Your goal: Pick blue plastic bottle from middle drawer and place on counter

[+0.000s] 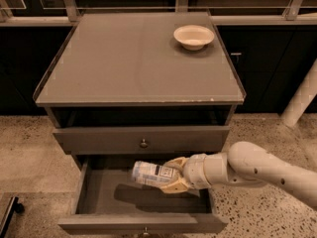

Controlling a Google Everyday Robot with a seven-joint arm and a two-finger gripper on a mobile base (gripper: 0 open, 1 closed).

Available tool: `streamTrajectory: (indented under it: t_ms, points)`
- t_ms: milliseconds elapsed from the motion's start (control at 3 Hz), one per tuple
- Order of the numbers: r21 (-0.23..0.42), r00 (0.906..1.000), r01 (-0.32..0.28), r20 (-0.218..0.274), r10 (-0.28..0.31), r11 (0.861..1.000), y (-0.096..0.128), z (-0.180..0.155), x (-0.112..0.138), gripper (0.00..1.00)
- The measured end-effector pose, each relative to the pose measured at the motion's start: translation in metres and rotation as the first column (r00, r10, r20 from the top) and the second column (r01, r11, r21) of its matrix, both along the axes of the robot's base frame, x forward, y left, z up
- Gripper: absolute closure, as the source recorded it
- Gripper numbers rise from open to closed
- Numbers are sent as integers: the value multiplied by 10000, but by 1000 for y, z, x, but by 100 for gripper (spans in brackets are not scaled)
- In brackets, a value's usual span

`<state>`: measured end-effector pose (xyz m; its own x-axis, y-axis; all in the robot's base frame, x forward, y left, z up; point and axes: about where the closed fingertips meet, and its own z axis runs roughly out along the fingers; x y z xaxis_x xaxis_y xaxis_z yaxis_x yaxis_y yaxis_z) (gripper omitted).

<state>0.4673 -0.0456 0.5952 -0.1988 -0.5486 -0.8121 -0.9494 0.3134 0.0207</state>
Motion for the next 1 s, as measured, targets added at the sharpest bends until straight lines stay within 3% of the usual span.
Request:
streamTrajectory:
  t_ms: [333,667,1000]
  points:
    - [-996,9946,-971,262,1002,9903,16,61,-16,100]
    - [-1963,9779,-1798,704,1968,9639,28,123,-27,100]
    - [-2464,9531,-2592,911,2885,9339,31,171,-38,100]
